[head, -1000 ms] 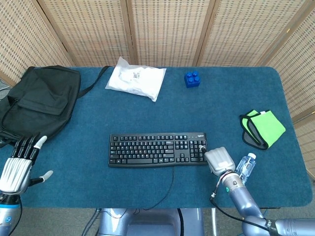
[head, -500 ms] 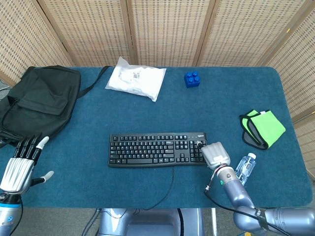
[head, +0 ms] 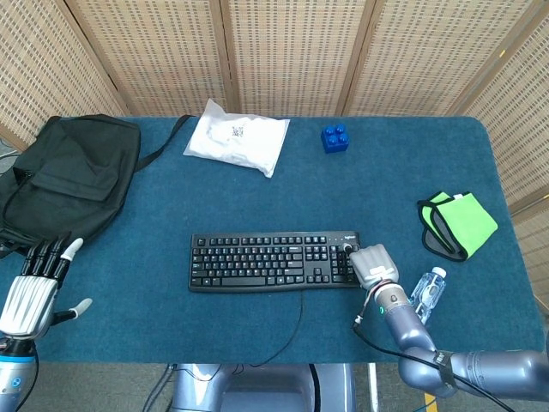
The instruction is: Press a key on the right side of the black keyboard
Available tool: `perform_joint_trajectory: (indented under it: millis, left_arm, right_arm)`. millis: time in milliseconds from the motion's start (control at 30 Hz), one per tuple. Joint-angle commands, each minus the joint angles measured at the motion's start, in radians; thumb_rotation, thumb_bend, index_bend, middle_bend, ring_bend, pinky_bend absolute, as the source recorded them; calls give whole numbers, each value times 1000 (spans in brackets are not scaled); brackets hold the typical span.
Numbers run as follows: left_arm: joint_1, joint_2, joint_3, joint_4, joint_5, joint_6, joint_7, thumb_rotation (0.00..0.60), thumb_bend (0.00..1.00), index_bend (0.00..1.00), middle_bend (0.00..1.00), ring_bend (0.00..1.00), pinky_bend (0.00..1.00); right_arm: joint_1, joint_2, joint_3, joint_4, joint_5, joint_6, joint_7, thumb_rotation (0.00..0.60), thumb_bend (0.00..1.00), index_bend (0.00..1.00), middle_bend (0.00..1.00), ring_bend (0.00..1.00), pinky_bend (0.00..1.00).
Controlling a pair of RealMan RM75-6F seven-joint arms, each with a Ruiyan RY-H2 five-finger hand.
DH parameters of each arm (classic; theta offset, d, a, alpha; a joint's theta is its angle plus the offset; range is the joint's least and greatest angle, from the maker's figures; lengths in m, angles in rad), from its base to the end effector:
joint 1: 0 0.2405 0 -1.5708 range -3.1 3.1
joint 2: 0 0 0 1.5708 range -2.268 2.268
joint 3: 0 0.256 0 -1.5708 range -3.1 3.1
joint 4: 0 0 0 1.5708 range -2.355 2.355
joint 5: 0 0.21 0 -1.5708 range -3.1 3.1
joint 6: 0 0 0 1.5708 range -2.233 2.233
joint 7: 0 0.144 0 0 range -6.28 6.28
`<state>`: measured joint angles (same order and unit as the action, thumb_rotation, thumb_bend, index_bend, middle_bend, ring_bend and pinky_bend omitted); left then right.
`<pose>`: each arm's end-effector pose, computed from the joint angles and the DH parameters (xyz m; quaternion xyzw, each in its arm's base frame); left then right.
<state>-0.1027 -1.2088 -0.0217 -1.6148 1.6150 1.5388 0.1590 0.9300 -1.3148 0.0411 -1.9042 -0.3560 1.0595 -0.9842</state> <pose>-0.2826 0.1783 0.1283 -0.6362 -0.3275 -0.4046 0.5695 -0.1599 -0.3084 0.0186 0.7904 -0.3801 0.1023 0.4694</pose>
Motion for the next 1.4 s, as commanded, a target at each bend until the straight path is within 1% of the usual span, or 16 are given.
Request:
perform_joint_trajectory:
  millis: [33, 867, 1400]
  left_arm:
    - [0, 0, 0, 0, -1, -1, 0, 600, 0, 0, 0, 0, 0]
    - [-8, -5, 2, 5, -16, -21, 6, 600, 0, 0, 0, 0, 0]
    - [-10, -6, 2, 9, -19, -23, 3, 600, 0, 0, 0, 0, 0]
  right_arm:
    - [8, -1, -4, 10, 5, -5, 8, 600, 801, 93, 711, 617, 486]
    - [52, -37, -47, 70, 36, -35, 50, 600, 800, 93, 711, 617, 486]
    - [75, -68, -64, 97, 50, -40, 64, 600, 800, 93, 711, 617, 486]
